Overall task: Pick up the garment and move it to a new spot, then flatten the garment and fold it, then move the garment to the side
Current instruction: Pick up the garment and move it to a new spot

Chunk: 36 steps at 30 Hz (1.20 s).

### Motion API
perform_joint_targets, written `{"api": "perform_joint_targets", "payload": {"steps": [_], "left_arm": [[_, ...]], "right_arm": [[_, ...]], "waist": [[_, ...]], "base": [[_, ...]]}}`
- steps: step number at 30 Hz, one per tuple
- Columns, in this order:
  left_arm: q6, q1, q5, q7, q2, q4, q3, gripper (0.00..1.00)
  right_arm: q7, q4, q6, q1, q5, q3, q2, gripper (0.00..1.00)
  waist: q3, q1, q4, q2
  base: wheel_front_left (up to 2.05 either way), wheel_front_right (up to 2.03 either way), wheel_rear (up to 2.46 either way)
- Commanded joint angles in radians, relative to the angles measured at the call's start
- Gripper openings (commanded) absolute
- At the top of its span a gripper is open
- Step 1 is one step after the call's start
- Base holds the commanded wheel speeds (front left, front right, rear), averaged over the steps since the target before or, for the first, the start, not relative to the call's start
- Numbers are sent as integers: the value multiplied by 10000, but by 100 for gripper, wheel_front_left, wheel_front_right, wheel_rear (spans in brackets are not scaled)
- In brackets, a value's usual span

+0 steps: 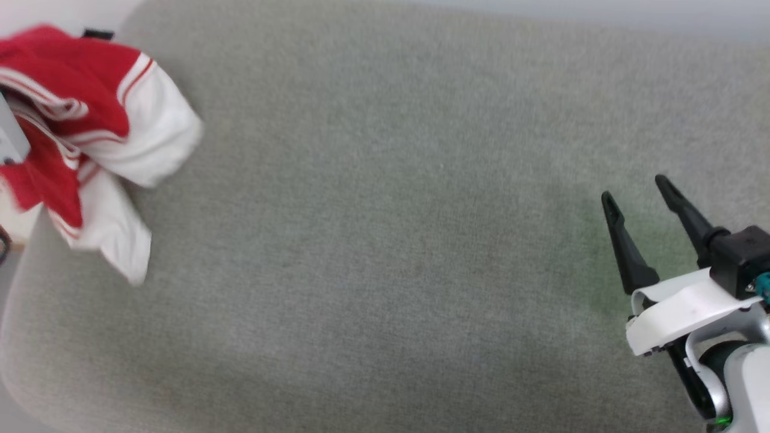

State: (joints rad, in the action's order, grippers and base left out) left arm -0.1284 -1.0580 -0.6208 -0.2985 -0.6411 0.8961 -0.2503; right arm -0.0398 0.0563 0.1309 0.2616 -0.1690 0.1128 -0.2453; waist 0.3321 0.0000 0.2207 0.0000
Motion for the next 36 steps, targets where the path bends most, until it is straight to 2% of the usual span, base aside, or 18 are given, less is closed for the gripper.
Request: {"api": "perform_joint_targets", "payload": {"steps": [1,6,13,20,28,36], "left_arm": [[-24,-96,61,130,-132,-185,-43,0],[-21,-377,243,76,-310,-1116,-333,0],[269,-198,218,-1026,-436,-2885,-582,0],[1034,487,-92,-2429,-703,-5185,-512,0],[1979,1304,-482,-3799,-949,-7823,-387,0],[2847,1607,-531,-4756,-714,-9622,-572,0]], "right_arm": [[113,-113,-1,-139,-81,1,76,100],[403,-473,-1,-332,-78,64,332,100],[729,-882,-1,-472,-98,-26,653,100],[955,-1166,-3,-557,31,-387,788,100],[1180,-1449,-1,-533,239,-1152,789,100],[1421,-1886,-3,-368,468,-1922,768,100]], "waist": [[-696,0,80,0],[-1375,0,81,0],[-2094,0,-160,0],[-2413,0,-679,0],[-2417,0,-1608,0],[-2219,0,-2723,0]], "base": [[0,0,0],[0,0,0],[0,0,0],[0,0,0],[0,0,0],[0,0,0]]}}
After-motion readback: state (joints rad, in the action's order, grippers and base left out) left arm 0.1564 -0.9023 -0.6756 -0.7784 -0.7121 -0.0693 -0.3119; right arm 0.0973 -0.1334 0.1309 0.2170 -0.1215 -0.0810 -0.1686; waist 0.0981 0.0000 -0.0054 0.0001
